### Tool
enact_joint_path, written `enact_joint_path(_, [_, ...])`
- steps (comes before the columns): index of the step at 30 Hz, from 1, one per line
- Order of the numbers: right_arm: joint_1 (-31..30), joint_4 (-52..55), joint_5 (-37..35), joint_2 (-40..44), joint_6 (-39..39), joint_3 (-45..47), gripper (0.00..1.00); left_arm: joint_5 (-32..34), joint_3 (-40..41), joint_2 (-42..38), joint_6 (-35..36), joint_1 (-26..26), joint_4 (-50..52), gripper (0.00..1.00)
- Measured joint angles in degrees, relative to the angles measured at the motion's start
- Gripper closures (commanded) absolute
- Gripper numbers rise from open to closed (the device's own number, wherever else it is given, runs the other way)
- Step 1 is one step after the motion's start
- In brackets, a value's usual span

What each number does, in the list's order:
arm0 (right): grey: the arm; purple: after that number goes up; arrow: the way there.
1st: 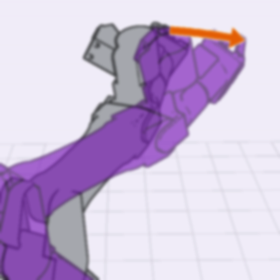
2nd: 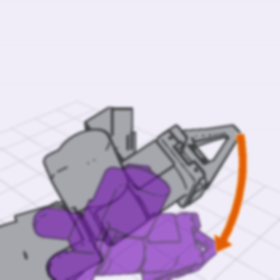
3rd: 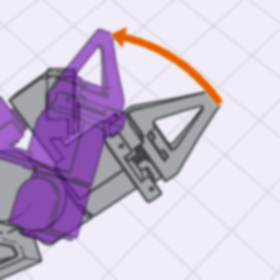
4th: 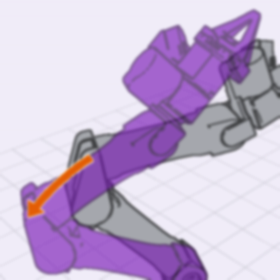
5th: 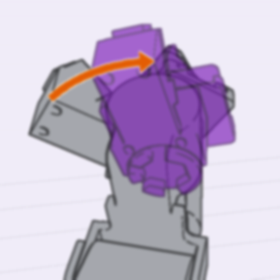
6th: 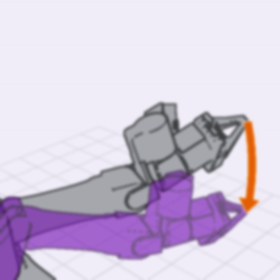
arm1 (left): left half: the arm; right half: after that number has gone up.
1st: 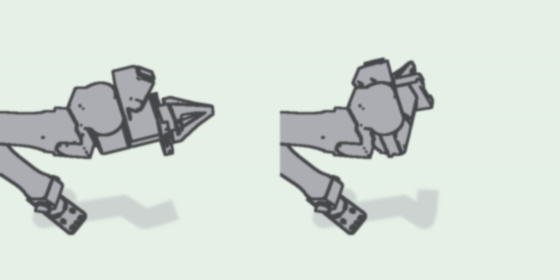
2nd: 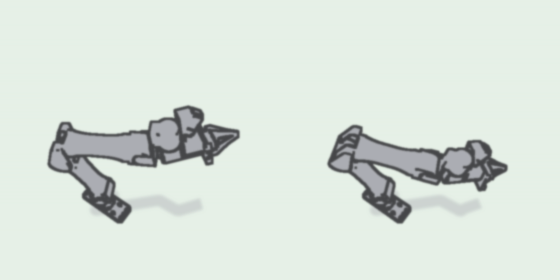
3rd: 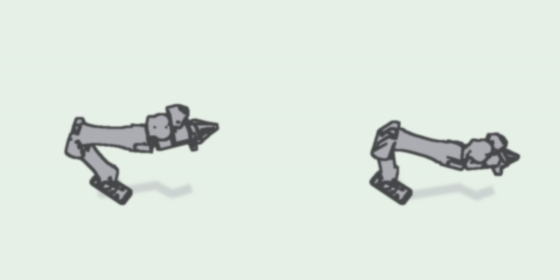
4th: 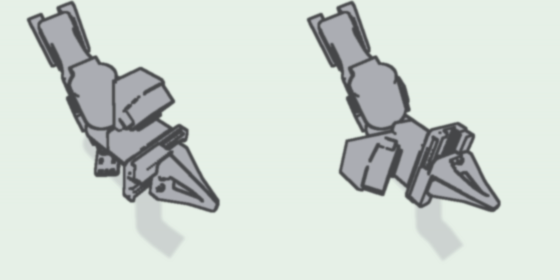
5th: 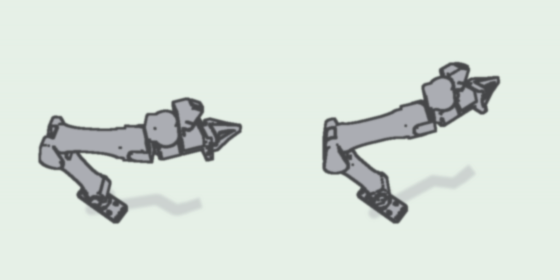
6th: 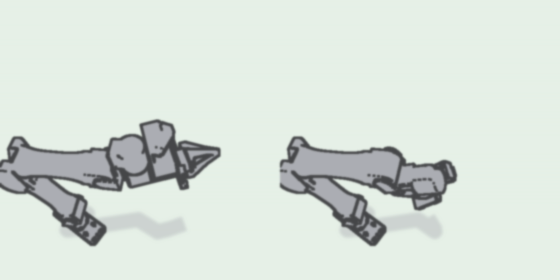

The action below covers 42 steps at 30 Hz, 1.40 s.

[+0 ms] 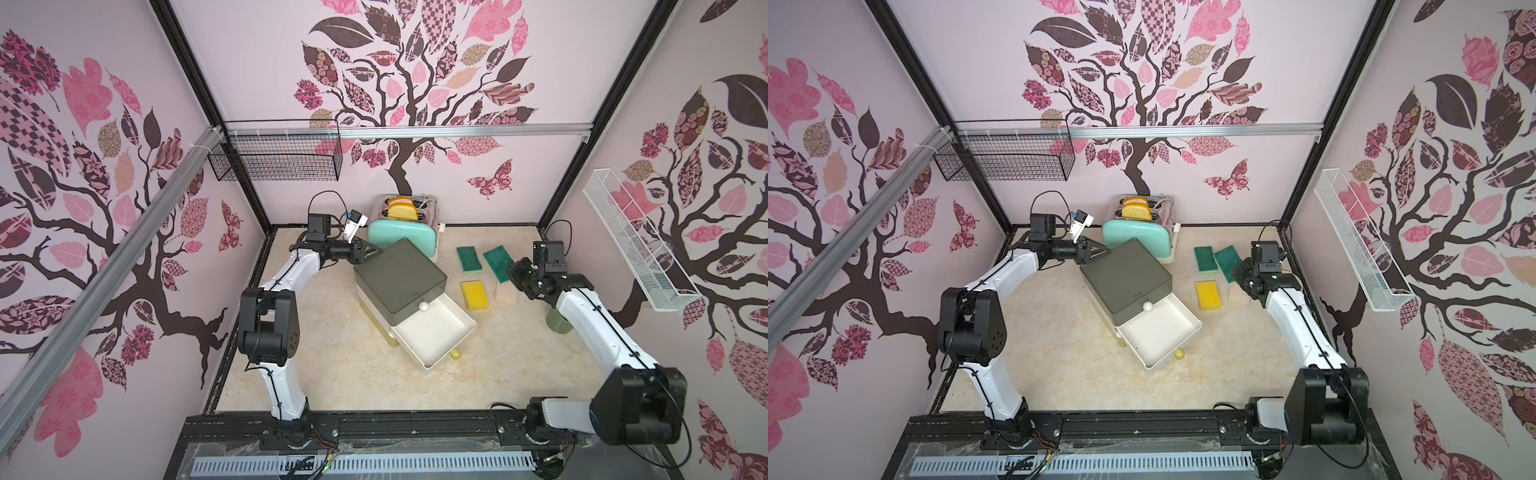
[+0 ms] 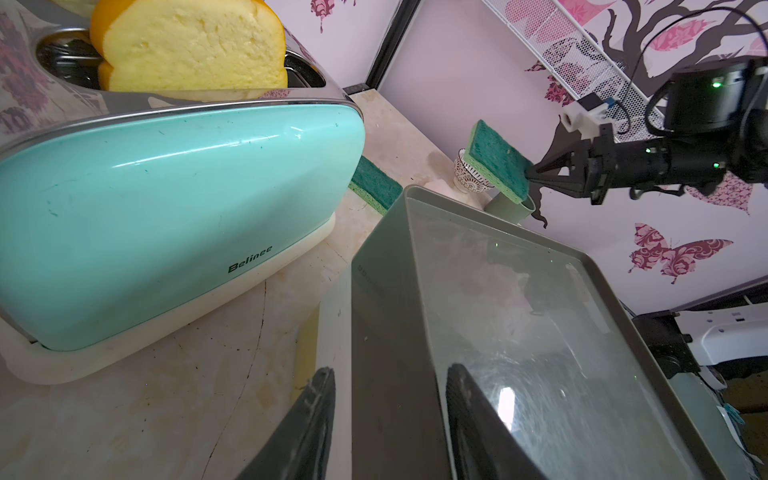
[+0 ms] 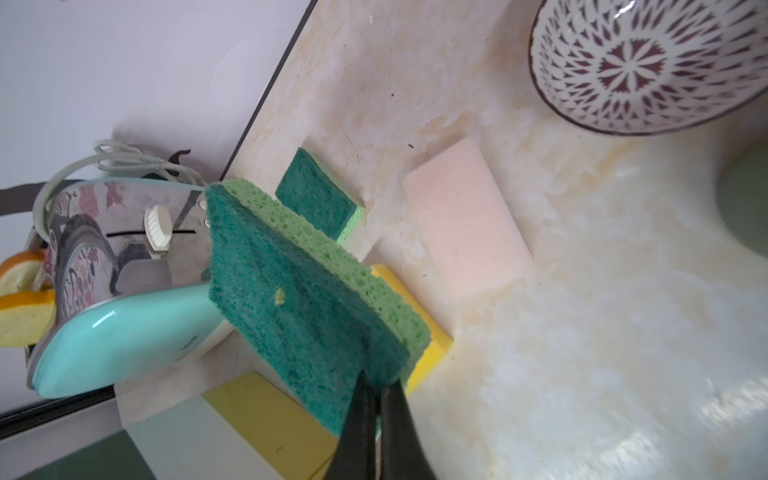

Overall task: Take the sponge out of the drawer
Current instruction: Place the sponge at the center of the board.

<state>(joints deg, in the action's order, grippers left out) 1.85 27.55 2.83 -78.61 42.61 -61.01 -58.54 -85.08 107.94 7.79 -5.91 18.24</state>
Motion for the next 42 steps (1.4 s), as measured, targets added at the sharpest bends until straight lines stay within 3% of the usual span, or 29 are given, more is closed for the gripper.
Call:
enact_joint_path(6, [3.06,-11.3,3.52,-16.17,-0.02,-3.72,1.0,-0.04,-0.28,0.04,1.07,0.02,0.57,0.53])
enact_joint_path(15, [4.85,-15.34,5.92,-36.02,-1.57,-17.75,1.0,-0.07,-0.48,0.02,2.14,0.2,1.05,0.53])
enact_joint_path(25, [5.62,-14.69,6.12,-41.29,-2.82,-23.39,1.0,-0.2,-0.48,0.02,2.32,0.22,1.03,0.53])
enact_joint_path(28, [5.64,-14.53,6.14,-42.27,-2.78,-23.61,0.82,-0.24,-0.48,0.04,2.36,0.24,1.05,0.53])
enact_joint_path(30, [5.64,-14.08,6.16,-42.73,-3.3,-23.58,0.65,-0.24,-0.48,0.02,2.43,0.24,1.05,0.53])
enact_joint_path(33, [5.64,-12.96,6.14,-42.75,-4.24,-23.74,0.57,-0.26,-0.48,0.02,2.56,0.24,1.05,0.53])
enact_joint_path(38, [5.03,-9.51,5.05,-40.15,-7.63,-24.09,0.63,-0.24,-0.57,0.04,2.6,0.24,1.11,0.53])
enact_joint_path(42, [2.8,-5.49,2.78,-29.42,-13.03,-23.91,0.86,-0.35,-1.01,0.28,2.75,0.24,1.79,0.53])
